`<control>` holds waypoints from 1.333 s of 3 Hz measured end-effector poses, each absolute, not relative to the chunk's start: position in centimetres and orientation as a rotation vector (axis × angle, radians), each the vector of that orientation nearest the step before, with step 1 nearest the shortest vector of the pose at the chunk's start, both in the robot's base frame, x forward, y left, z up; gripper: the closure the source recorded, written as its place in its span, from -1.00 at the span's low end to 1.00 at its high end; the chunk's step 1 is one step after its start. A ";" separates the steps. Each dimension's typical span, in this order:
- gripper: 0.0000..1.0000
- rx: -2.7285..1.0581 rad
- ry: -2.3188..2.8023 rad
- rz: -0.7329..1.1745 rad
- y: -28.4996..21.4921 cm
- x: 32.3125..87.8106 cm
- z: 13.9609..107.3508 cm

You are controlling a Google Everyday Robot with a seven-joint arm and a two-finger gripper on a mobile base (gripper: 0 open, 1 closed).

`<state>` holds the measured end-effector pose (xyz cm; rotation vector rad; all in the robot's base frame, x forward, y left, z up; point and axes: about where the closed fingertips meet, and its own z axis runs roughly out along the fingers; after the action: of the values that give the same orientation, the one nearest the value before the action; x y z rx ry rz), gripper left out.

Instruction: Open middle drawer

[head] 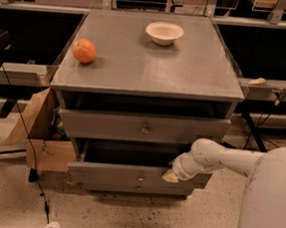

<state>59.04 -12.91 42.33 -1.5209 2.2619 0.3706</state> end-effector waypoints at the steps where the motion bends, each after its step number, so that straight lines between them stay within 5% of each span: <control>1: 0.76 -1.521 2.262 0.371 -13.0 59.2 42.8; 2: 1.00 -1.538 2.277 0.386 -13.1 58.4 42.5; 4: 0.21 -1.564 2.297 0.415 -13.0 56.9 42.0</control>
Offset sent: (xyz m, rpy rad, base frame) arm -0.0801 -0.0092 -0.0600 -0.0641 0.2350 0.0846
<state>56.90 -13.03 42.01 -1.5641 2.2968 0.4147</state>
